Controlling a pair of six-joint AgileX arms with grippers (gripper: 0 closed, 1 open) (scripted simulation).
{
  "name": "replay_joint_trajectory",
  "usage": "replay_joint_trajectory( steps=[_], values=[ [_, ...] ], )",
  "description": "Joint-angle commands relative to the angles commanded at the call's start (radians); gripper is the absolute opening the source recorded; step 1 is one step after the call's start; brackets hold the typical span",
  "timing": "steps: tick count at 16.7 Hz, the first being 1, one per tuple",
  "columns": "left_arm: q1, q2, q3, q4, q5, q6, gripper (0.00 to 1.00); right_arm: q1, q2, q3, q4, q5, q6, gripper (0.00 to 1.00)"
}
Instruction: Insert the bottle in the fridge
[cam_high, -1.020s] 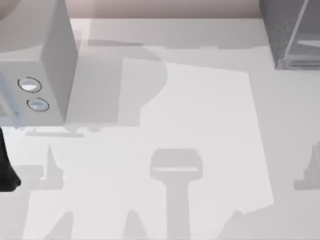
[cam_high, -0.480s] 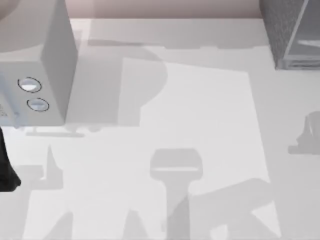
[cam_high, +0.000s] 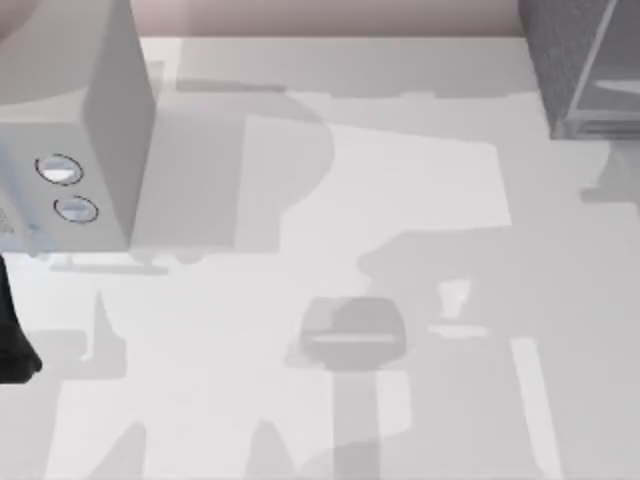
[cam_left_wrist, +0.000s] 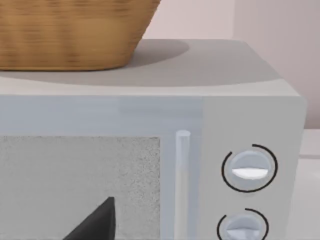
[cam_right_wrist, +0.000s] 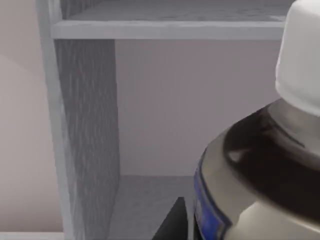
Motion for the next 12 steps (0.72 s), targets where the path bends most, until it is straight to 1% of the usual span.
replay_joint_trajectory(
  steps=[4,7,10,12],
  values=[
    [0.000,0.000,0.000,0.000,0.000,0.000,1.00,-0.048,0.369,0.161,0.185,-0.042,0.002,0.01],
    [0.000,0.000,0.000,0.000,0.000,0.000,1.00,-0.077,0.589,0.260,0.299,-0.068,0.003,0.01],
    [0.000,0.000,0.000,0.000,0.000,0.000,1.00,-0.096,0.739,0.331,0.381,-0.087,0.003,0.01],
    [0.000,0.000,0.000,0.000,0.000,0.000,1.00,-0.103,0.792,0.359,0.413,-0.094,0.003,0.01]
  ],
)
